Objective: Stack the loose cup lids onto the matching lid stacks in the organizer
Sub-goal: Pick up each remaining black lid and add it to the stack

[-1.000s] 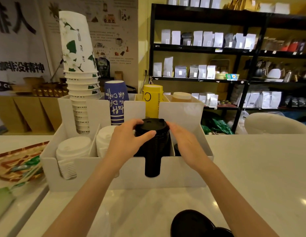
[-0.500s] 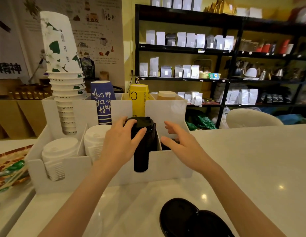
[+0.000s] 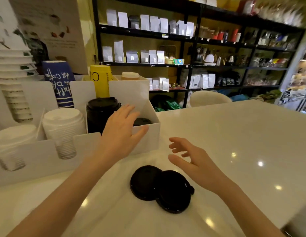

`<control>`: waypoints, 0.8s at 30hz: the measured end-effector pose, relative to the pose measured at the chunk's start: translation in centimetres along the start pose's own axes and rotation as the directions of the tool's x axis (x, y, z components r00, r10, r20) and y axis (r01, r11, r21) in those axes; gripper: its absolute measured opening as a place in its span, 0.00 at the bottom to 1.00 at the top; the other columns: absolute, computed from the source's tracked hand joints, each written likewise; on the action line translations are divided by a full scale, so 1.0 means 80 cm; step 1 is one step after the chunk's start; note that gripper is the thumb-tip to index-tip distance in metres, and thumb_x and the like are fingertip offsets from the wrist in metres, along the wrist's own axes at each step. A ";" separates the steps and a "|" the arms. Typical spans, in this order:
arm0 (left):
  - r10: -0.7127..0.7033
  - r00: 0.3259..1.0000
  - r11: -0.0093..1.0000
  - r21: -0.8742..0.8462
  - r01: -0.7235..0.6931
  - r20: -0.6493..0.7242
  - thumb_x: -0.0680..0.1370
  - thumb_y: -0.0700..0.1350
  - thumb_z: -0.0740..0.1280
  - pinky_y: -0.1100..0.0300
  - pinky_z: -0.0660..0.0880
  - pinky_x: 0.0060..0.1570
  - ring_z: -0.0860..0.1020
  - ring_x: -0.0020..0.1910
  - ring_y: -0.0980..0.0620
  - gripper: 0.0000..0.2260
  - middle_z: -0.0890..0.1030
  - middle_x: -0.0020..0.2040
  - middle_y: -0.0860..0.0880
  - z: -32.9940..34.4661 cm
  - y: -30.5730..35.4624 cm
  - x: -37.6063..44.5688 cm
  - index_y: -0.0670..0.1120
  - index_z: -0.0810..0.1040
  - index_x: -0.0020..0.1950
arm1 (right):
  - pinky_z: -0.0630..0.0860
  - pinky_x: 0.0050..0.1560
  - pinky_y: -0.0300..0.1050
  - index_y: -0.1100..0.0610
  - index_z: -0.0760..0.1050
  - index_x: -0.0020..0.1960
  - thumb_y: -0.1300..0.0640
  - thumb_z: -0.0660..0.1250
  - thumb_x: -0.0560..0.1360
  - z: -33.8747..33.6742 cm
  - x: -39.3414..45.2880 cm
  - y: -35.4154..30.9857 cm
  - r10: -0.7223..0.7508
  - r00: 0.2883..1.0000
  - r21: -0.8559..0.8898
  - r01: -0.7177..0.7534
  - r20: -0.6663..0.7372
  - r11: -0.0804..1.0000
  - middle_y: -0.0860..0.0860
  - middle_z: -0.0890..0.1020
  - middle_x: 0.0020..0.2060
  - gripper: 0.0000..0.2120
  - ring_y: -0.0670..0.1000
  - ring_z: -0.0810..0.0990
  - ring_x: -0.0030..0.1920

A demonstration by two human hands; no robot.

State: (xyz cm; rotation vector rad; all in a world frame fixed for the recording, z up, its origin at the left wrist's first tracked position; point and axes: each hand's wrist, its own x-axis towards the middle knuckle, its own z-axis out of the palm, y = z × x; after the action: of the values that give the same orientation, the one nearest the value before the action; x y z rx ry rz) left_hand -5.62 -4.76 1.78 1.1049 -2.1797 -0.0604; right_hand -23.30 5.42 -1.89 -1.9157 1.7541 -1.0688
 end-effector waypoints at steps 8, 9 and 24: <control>0.089 0.904 0.980 -0.200 -0.004 0.418 0.75 0.58 0.57 0.61 0.58 0.63 0.62 0.69 0.54 0.22 0.64 0.72 0.54 0.029 0.033 -0.032 0.53 0.64 0.67 | 0.68 0.61 0.38 0.41 0.64 0.66 0.41 0.65 0.69 0.014 -0.065 0.024 0.157 0.987 0.062 -0.159 0.036 0.985 0.39 0.73 0.61 0.26 0.39 0.69 0.62; 0.103 0.873 0.978 -0.210 0.000 0.477 0.75 0.58 0.58 0.62 0.59 0.61 0.63 0.68 0.54 0.22 0.65 0.71 0.54 0.034 0.033 -0.035 0.54 0.64 0.67 | 0.67 0.59 0.37 0.39 0.63 0.66 0.38 0.66 0.66 0.015 -0.072 0.026 0.186 0.981 0.071 -0.190 0.048 0.979 0.38 0.71 0.62 0.29 0.39 0.68 0.62; 0.219 0.708 0.975 -0.187 -0.124 0.672 0.58 0.59 0.76 0.63 0.69 0.56 0.71 0.55 0.56 0.34 0.74 0.58 0.56 0.048 0.032 -0.056 0.55 0.70 0.61 | 0.67 0.54 0.32 0.35 0.69 0.52 0.48 0.72 0.66 0.012 -0.089 0.036 0.196 0.979 0.096 -0.201 0.060 0.975 0.34 0.74 0.53 0.19 0.36 0.71 0.57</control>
State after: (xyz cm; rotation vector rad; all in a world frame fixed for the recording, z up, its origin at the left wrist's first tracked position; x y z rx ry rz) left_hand -7.88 -0.79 -2.81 0.8715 -2.8831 -0.6174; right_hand -24.37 11.44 -6.62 -1.6534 1.7835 -1.0083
